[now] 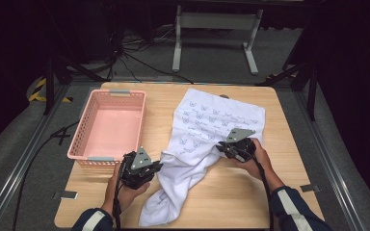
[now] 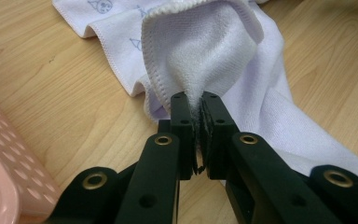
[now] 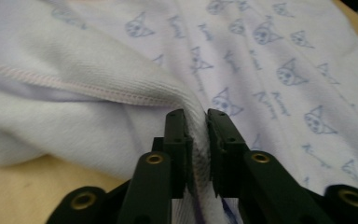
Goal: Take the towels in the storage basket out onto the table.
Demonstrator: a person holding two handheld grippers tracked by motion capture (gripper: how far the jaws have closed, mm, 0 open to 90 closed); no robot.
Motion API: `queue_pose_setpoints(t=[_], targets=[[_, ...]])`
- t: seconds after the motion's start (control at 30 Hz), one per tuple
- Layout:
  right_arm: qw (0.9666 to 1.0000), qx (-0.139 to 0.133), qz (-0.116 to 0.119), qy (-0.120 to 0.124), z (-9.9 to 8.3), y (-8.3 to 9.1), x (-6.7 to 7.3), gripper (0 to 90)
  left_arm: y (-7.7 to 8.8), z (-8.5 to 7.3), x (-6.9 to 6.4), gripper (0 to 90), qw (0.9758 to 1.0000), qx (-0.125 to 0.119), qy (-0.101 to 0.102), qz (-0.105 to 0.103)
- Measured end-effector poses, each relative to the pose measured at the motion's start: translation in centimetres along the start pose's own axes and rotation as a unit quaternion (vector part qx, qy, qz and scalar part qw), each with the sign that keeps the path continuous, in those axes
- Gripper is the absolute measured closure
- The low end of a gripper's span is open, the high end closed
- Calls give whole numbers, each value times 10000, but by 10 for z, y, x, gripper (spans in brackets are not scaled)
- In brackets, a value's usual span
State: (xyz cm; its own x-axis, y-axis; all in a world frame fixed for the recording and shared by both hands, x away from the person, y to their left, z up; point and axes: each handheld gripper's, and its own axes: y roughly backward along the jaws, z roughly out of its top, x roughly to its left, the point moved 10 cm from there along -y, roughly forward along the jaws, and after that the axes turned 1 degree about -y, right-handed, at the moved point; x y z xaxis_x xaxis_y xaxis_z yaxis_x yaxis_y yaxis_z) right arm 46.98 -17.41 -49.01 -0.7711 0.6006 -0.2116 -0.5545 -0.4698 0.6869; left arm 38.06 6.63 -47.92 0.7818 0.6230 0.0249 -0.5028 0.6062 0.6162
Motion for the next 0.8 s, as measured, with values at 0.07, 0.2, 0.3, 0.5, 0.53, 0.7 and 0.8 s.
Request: queue_pose_setpoints(t=[0.07, 0.2, 0.3, 0.5, 0.53, 0.7, 0.8], targets=[[9998, -31, -161, -108, 3, -6, -5, 684, 0, 0, -1, 850, 10000, -4, -33, -6], [9998, -100, 169, -60, 7, 0, 10, 584, 3, 3, -5, 850, 9999, -77, -65, -65], [9976, -380, 571, 106, 17, 20, 35, 556, 6, 5, -9, 852, 9998, -131, -60, -118], [9853, -681, 1346, 803, 33, 39, 108, 485, 8, 13, -31, 852, 9988, -203, -276, -361], [9853, -681, 1346, 803, 33, 39, 108, 485, 8, 13, -31, 851, 9988, -203, -276, -361], [9810, -743, 1499, 980, 44, 21, 134, 455, 6, 16, -43, 852, 9979, -194, -415, -463], [9843, -742, 1250, 1004, 46, 9, 133, 620, 6, 15, -42, 852, 9977, -145, -519, -422]])
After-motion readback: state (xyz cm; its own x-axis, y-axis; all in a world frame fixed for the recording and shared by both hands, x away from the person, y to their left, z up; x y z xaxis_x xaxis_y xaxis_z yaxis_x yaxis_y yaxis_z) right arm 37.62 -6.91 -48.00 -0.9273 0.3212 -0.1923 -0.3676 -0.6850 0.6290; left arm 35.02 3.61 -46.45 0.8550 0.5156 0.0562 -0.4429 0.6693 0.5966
